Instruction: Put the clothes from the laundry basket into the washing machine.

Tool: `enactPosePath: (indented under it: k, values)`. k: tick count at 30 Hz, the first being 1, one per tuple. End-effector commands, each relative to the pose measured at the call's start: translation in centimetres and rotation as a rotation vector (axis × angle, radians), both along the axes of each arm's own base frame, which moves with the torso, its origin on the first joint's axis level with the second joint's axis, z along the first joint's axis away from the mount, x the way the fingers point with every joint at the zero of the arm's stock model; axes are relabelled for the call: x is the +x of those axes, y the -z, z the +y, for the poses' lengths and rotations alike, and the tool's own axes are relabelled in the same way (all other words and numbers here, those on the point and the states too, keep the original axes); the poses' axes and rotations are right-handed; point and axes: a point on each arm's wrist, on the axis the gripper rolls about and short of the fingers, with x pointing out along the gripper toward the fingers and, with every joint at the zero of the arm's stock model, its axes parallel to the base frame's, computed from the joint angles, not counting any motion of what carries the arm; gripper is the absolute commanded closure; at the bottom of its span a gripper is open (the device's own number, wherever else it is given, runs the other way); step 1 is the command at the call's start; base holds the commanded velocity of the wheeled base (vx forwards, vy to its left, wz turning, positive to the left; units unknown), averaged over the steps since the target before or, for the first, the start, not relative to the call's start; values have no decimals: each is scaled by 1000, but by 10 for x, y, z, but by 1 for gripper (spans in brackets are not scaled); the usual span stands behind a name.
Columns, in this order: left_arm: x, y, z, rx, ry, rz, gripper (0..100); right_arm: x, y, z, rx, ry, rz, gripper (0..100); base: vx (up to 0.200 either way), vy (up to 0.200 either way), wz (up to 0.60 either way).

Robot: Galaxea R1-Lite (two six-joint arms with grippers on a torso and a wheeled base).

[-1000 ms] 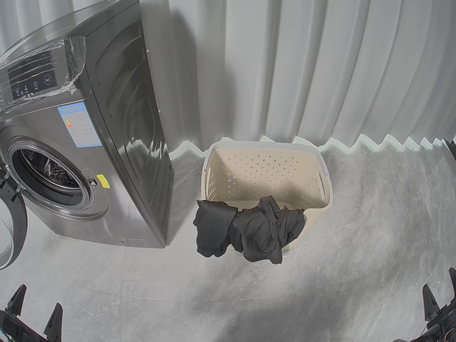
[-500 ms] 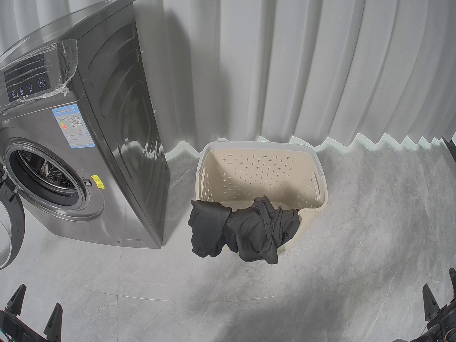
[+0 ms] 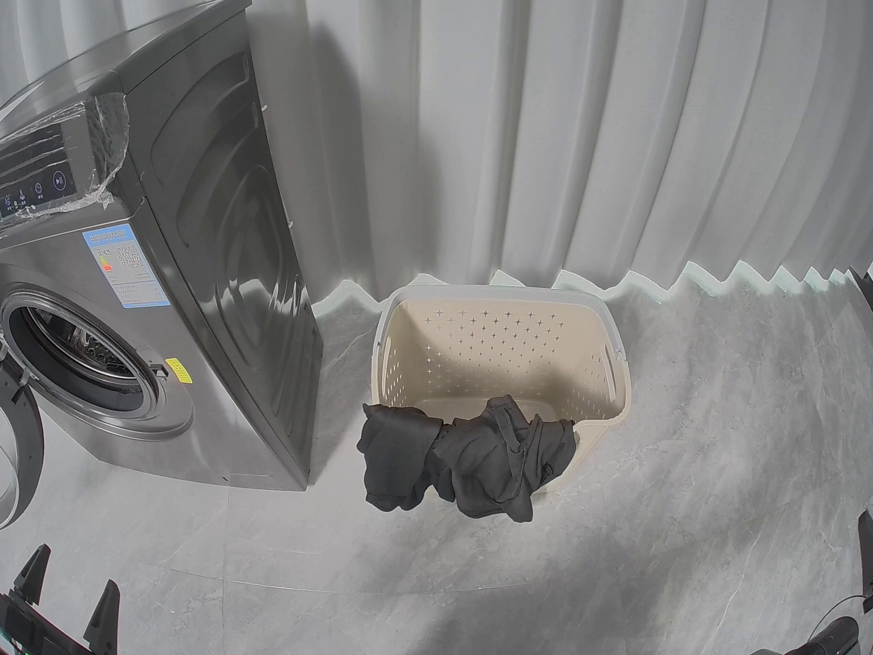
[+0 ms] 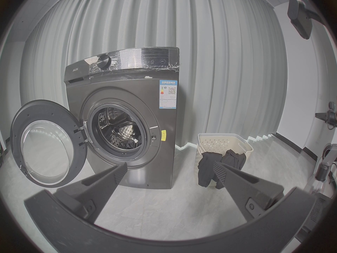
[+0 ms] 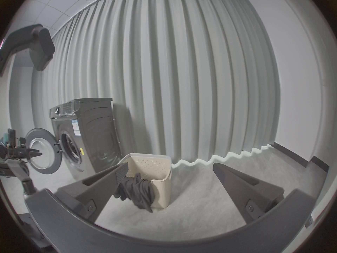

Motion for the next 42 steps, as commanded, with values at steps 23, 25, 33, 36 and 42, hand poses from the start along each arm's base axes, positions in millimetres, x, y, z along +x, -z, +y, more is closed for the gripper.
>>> enactPosePath:
  k: [23, 25, 33, 36, 42]
  values:
    - [0, 5, 0, -1, 0, 0, 0, 146, -11, 39, -21, -518, 599, 0, 0, 0, 0]
    - [0, 5, 0, -1, 0, 0, 0, 152, -9, 47, -3, -529, 621, 0, 0, 0, 0]
    - [0, 5, 0, -3, 0, 0, 0, 184, 9, 77, 39, -459, 703, 0, 0, 0, 0]
    - [0, 5, 0, -3, 0, 0, 0, 195, 19, 92, 47, -427, 714, 0, 0, 0, 0]
    - [0, 5, 0, -4, -2, 0, 0, 217, 44, 112, 35, -341, 757, 0, 0, 0, 0]
